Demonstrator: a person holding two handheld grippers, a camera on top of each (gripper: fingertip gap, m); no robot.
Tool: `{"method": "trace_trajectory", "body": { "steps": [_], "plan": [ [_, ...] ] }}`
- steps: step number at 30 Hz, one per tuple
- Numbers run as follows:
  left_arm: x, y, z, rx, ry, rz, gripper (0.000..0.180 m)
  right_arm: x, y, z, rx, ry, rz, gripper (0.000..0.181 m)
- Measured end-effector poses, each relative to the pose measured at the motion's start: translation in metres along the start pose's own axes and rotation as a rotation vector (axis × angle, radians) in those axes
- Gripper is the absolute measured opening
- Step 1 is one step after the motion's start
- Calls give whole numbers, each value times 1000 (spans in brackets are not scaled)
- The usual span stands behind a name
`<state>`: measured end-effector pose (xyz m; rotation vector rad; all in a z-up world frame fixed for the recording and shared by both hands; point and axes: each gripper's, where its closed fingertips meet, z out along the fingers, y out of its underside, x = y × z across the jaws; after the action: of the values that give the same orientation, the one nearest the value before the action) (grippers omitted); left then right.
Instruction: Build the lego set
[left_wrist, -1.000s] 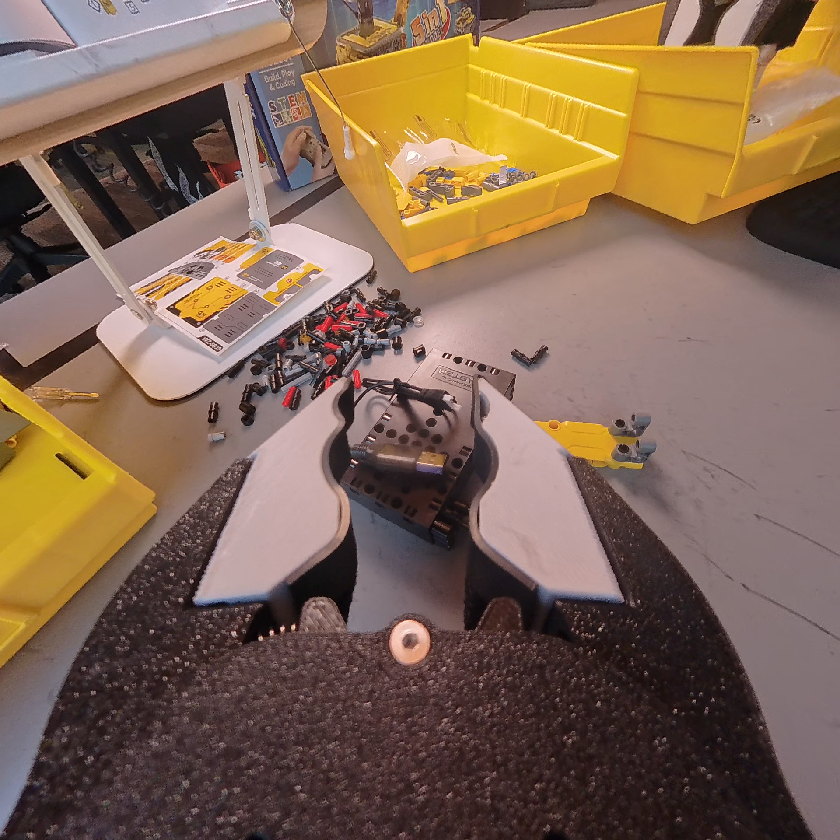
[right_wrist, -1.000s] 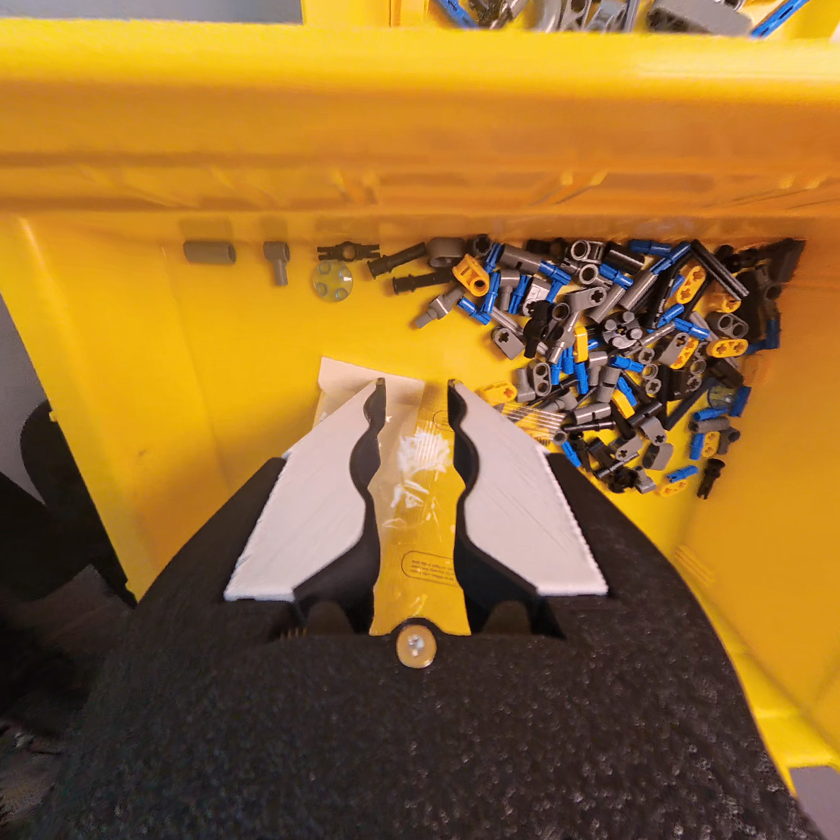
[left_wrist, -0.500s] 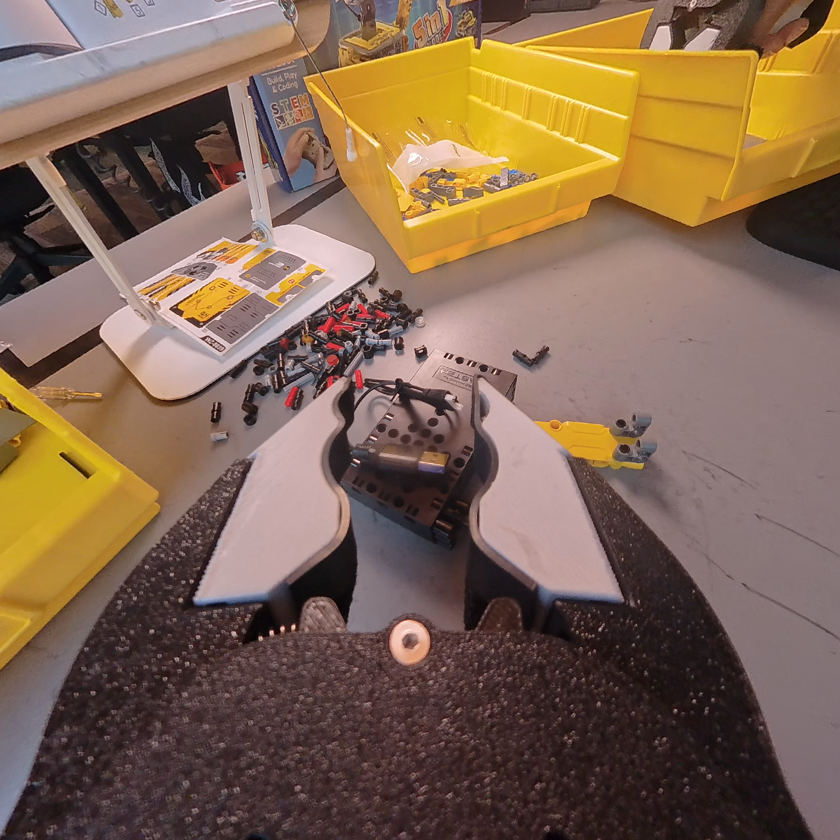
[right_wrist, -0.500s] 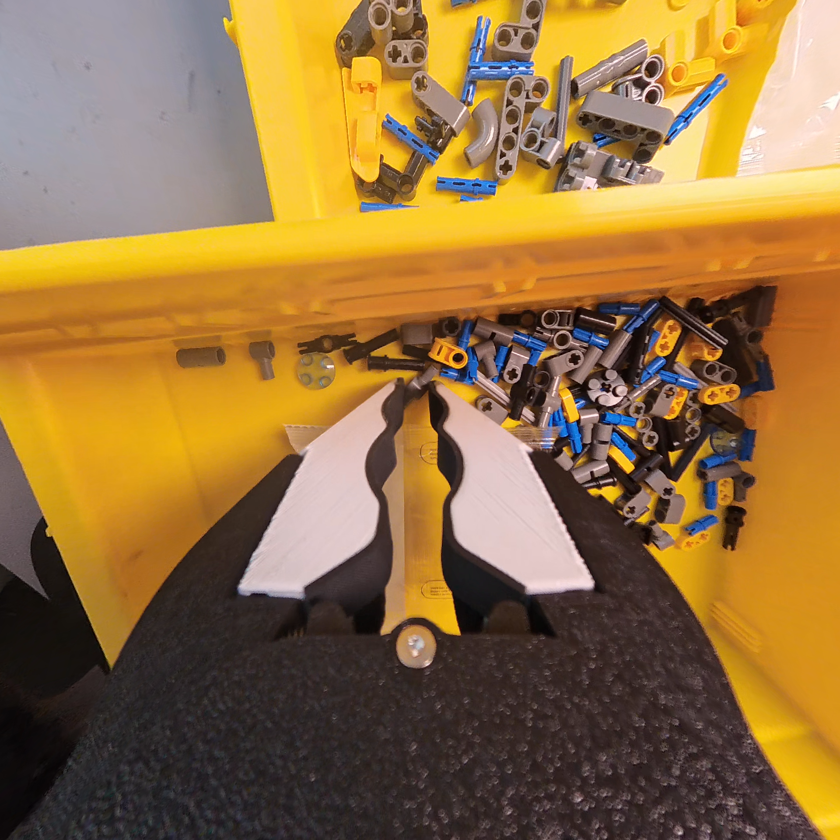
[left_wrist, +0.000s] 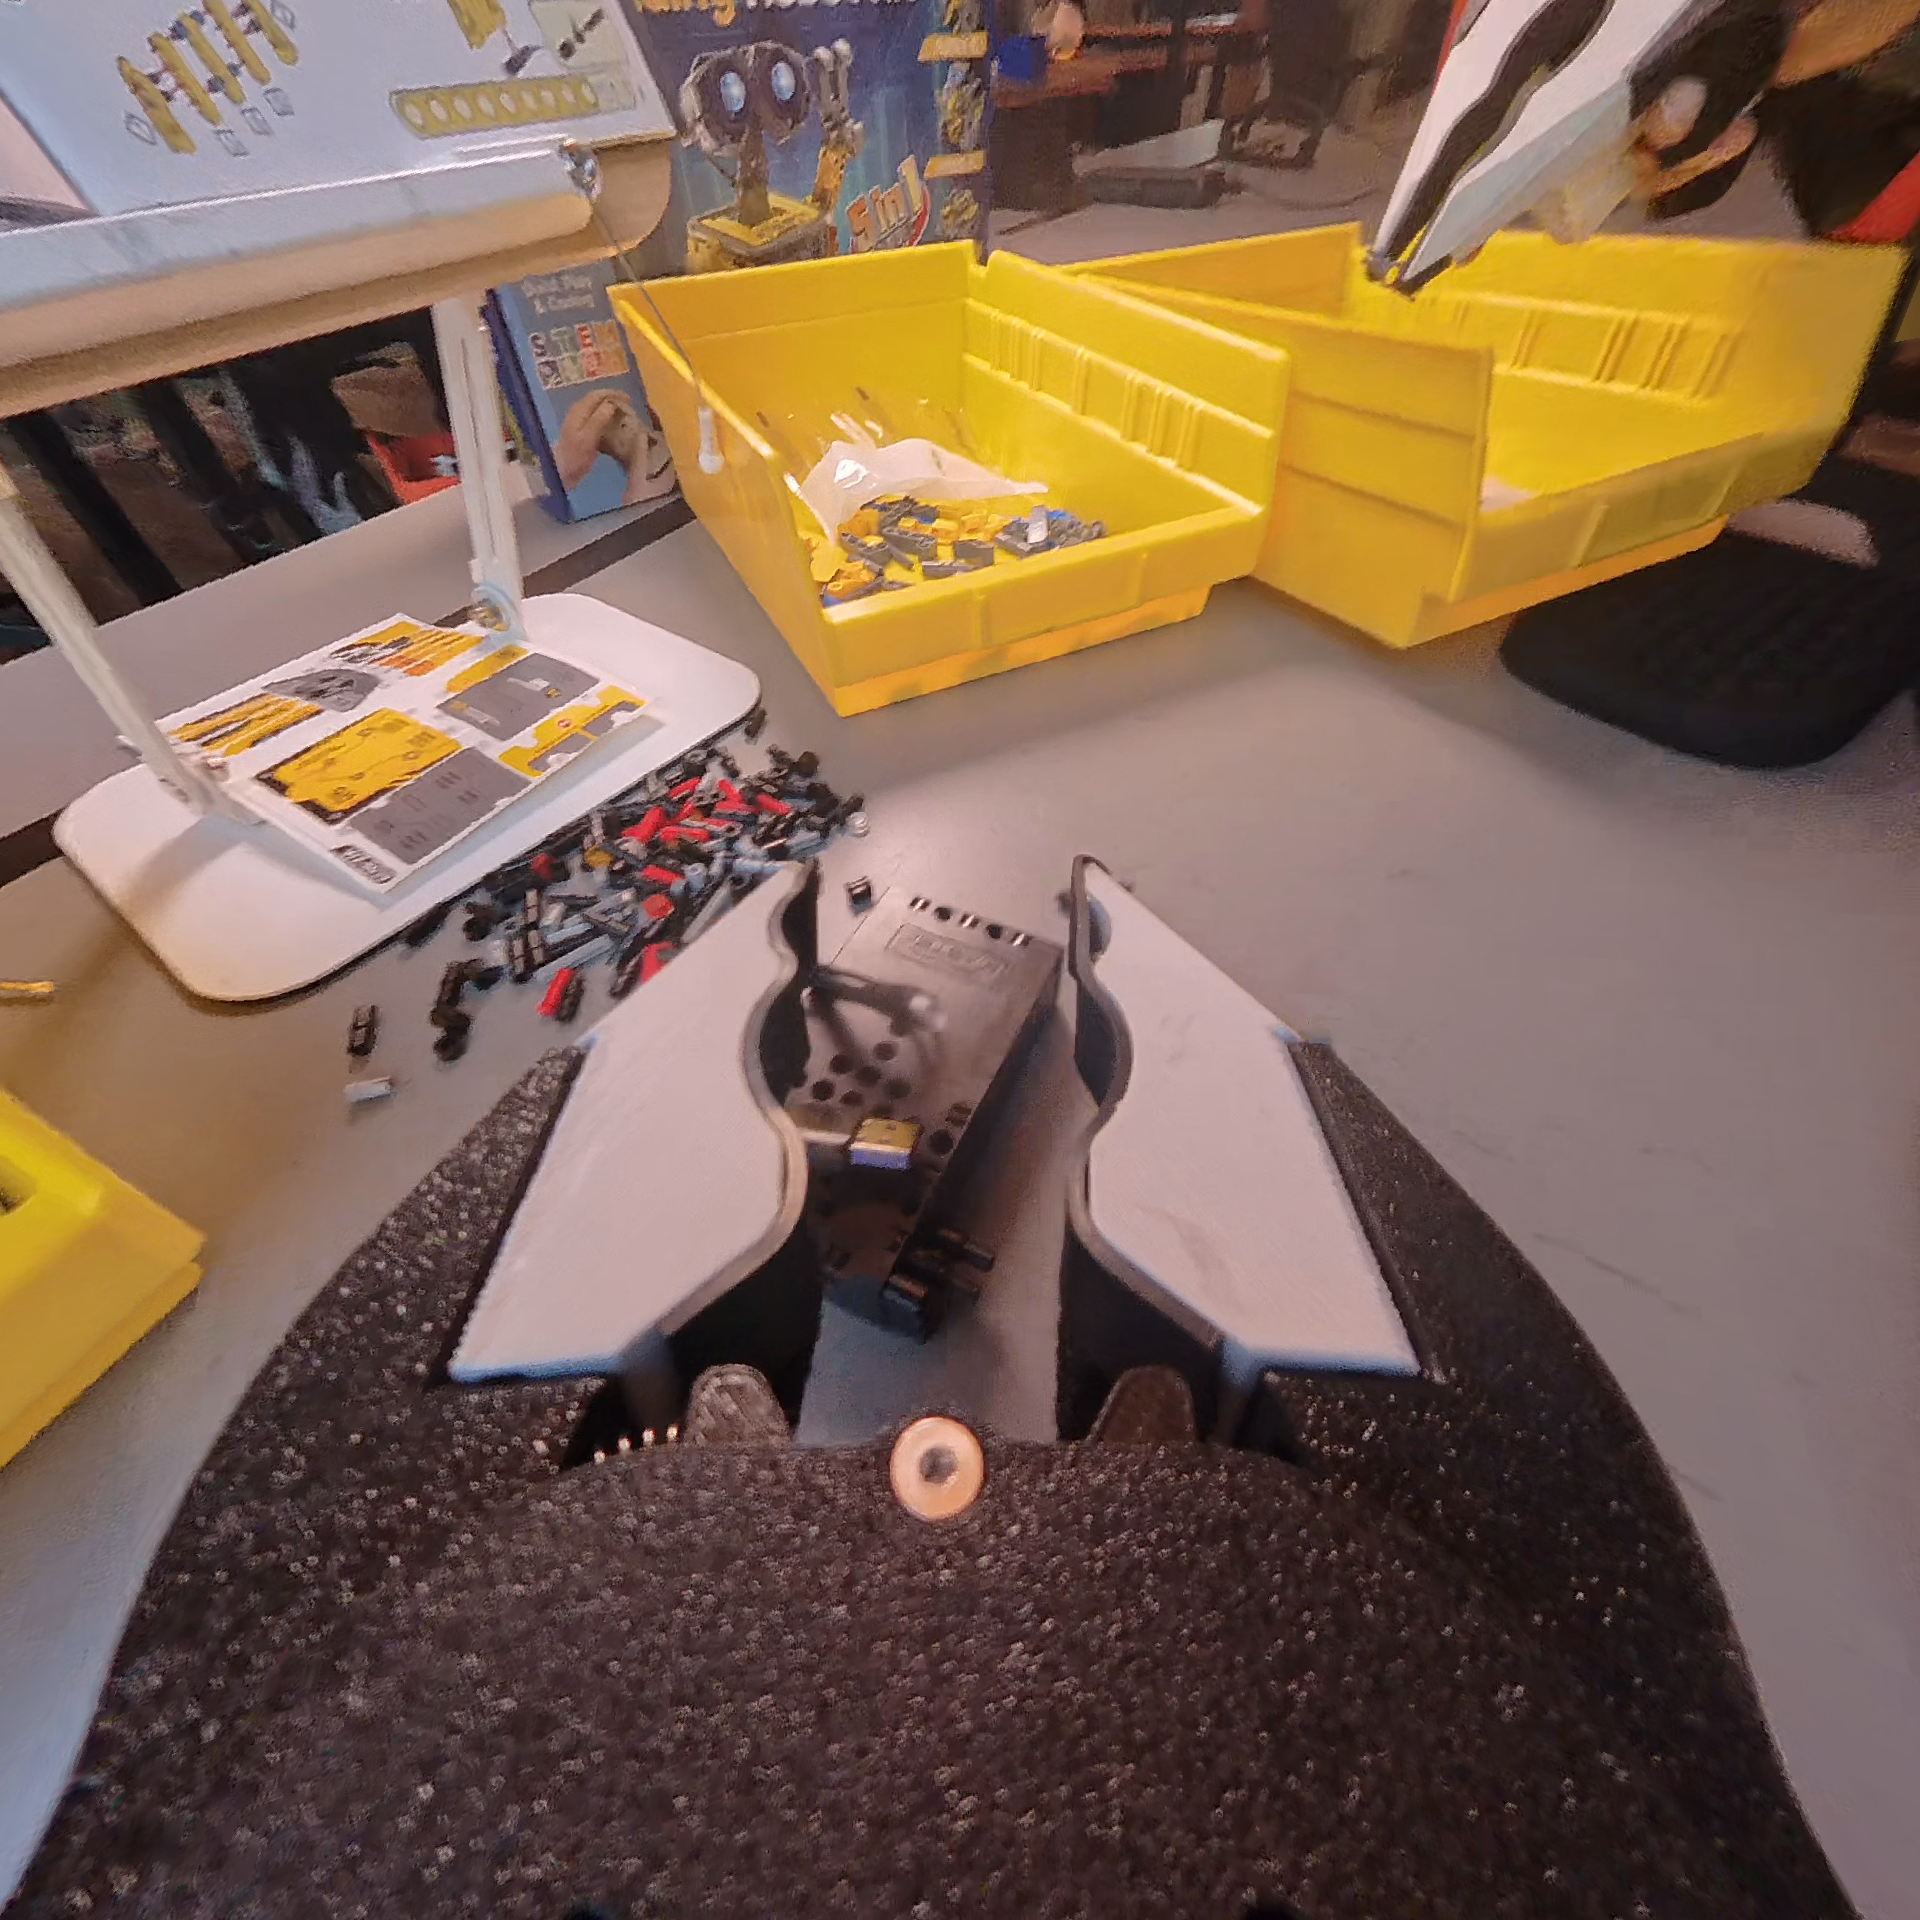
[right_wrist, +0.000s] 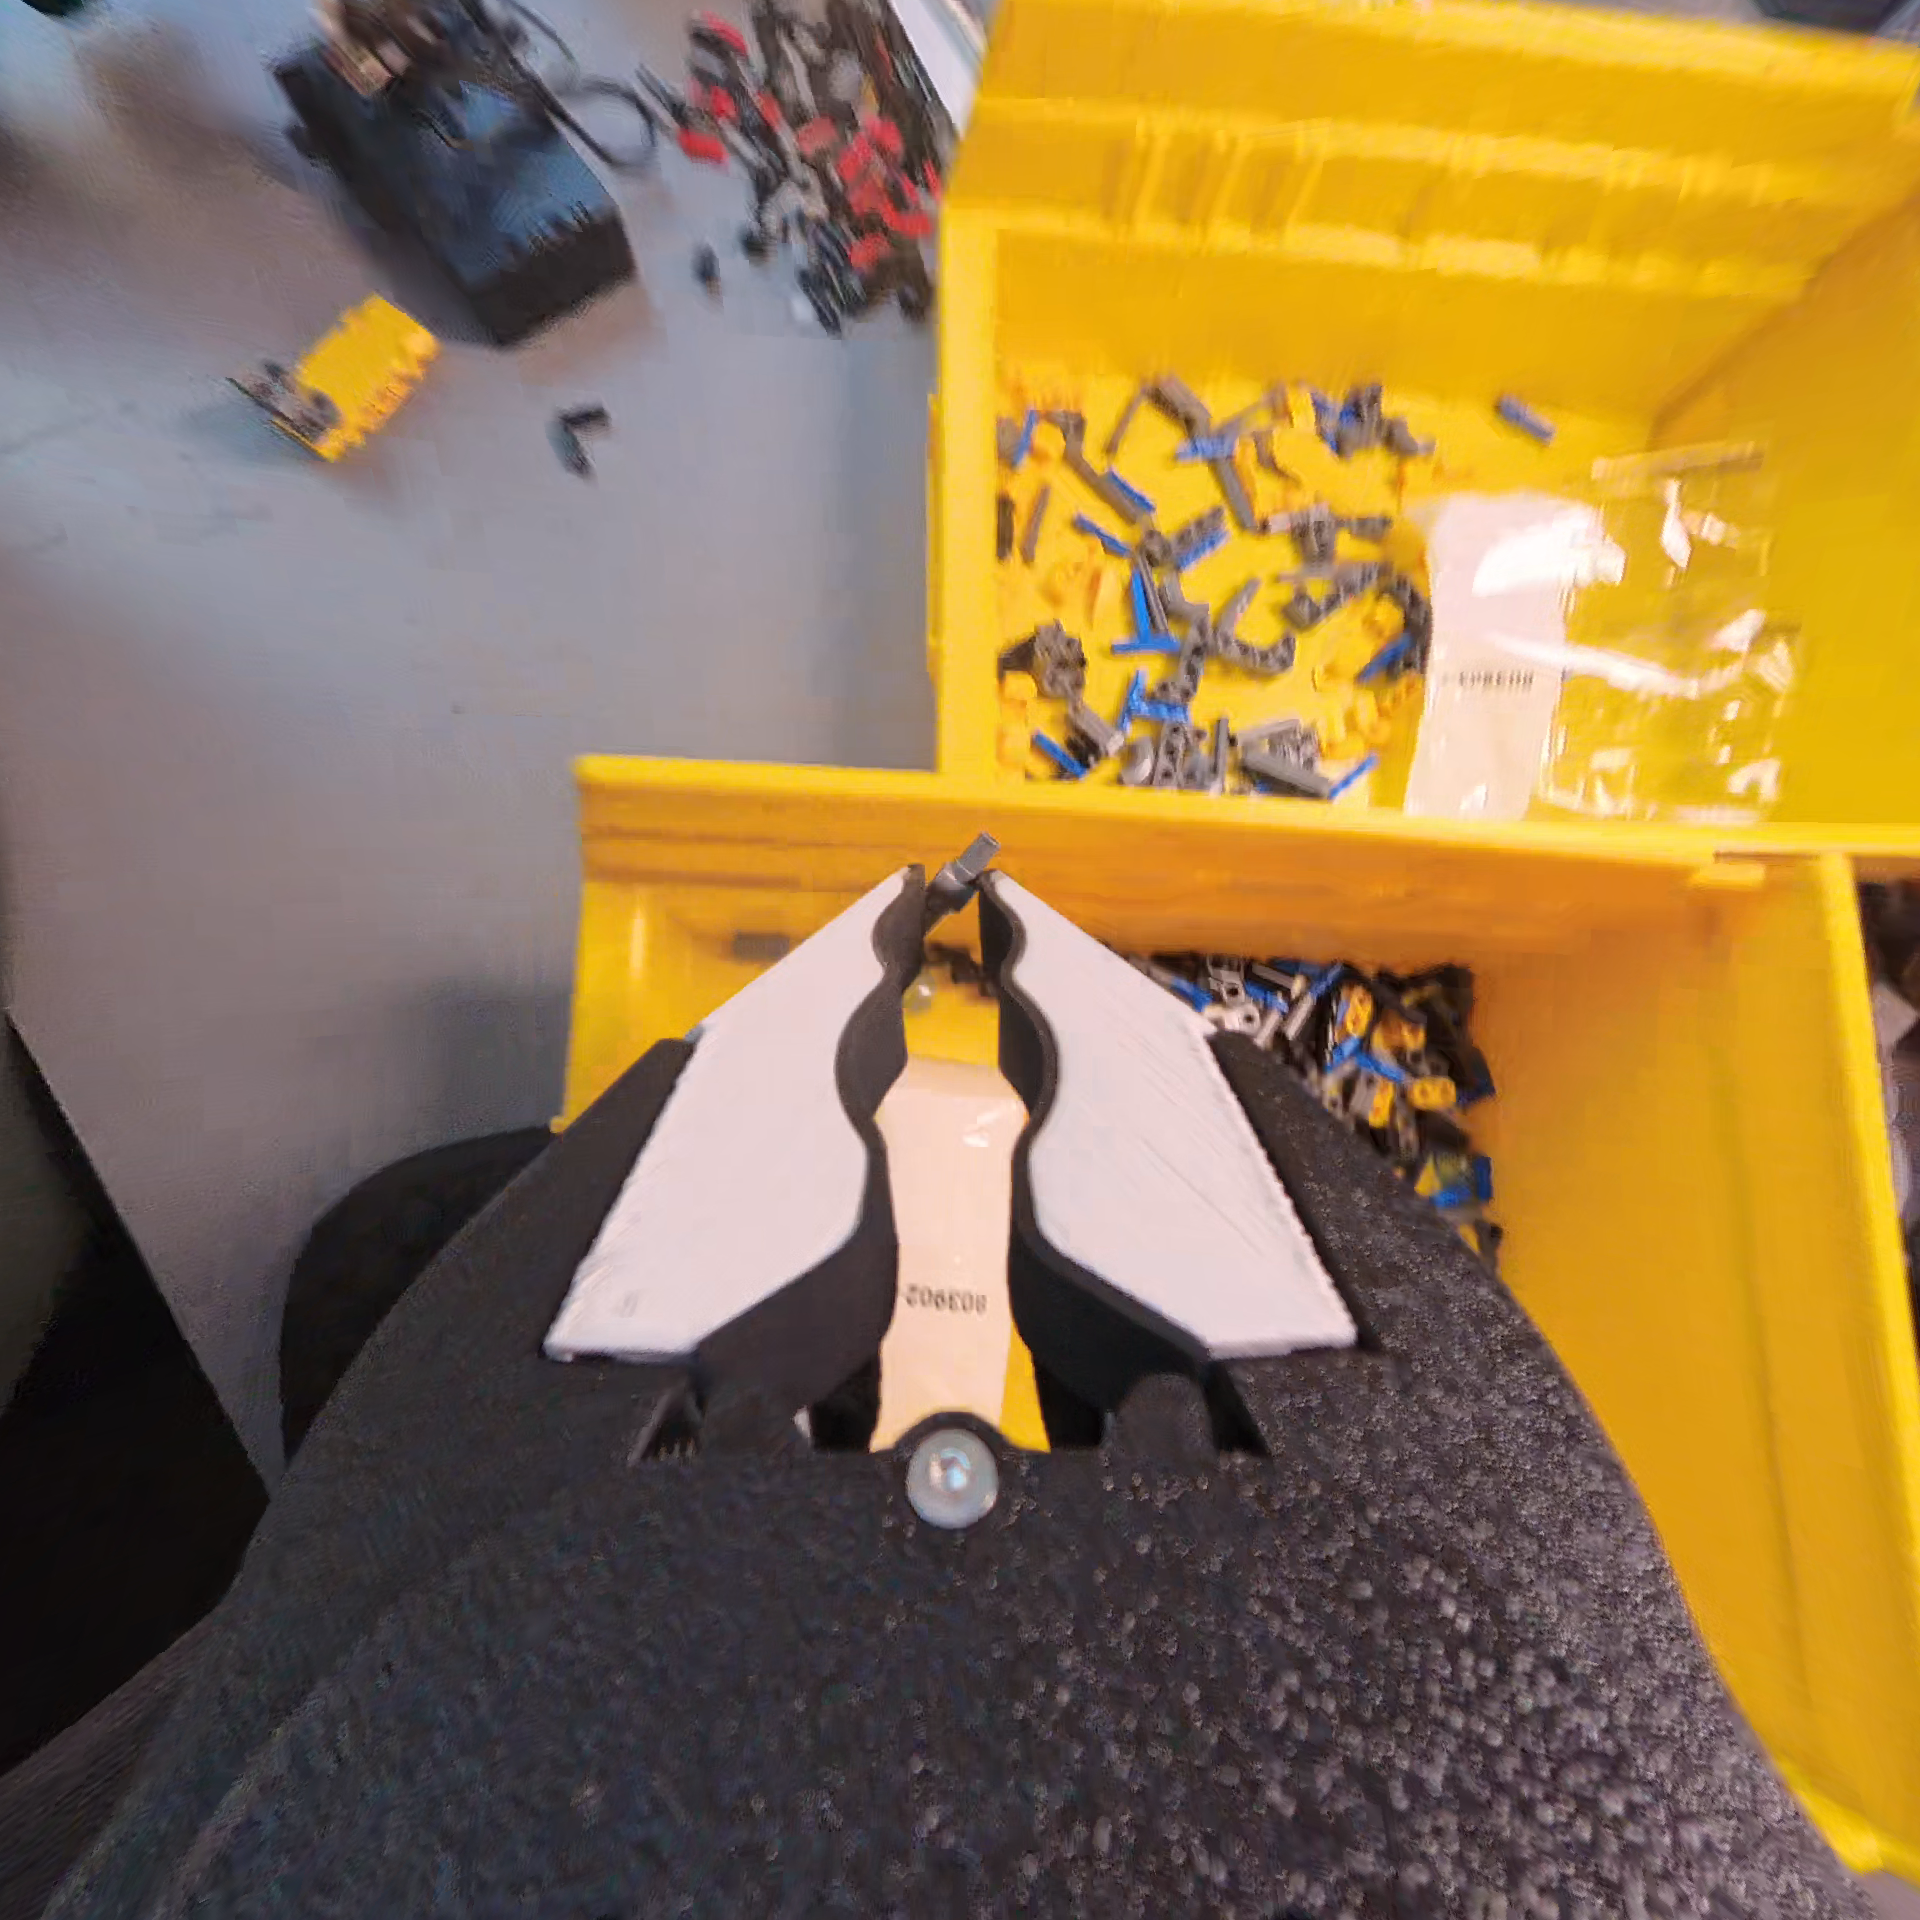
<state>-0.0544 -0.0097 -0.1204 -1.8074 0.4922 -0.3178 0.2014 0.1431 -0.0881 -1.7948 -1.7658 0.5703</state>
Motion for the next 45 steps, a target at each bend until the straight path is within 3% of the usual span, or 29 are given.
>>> {"method": "trace_trajectory", "body": {
  "steps": [6,12,23,27,29,32,34,39,45],
  "plan": [
    [67,-53,10,172,426,-290,40,-109,-98,10,404,-62,-313,8],
    [95,-80,2,226,612,-476,33,-175,-137,67,502,4,-574,8],
    [94,-71,-1,179,545,-424,4,-188,-153,77,499,133,-689,8],
    [86,-62,-1,123,449,-248,4,-186,-145,74,506,145,-595,12],
    [67,-47,-5,25,310,-32,4,-174,-129,61,460,147,-539,22],
    [17,-2,-20,-253,79,265,4,-120,-88,19,321,256,-437,27],
    [-1,27,-31,-378,81,234,4,-80,-45,-12,148,308,-346,27],
    [-4,60,-39,-501,196,104,5,-14,61,-52,-240,356,-249,27],
    [-14,55,-41,-556,205,79,5,-4,90,-51,-329,321,-225,27]
  ]
}}
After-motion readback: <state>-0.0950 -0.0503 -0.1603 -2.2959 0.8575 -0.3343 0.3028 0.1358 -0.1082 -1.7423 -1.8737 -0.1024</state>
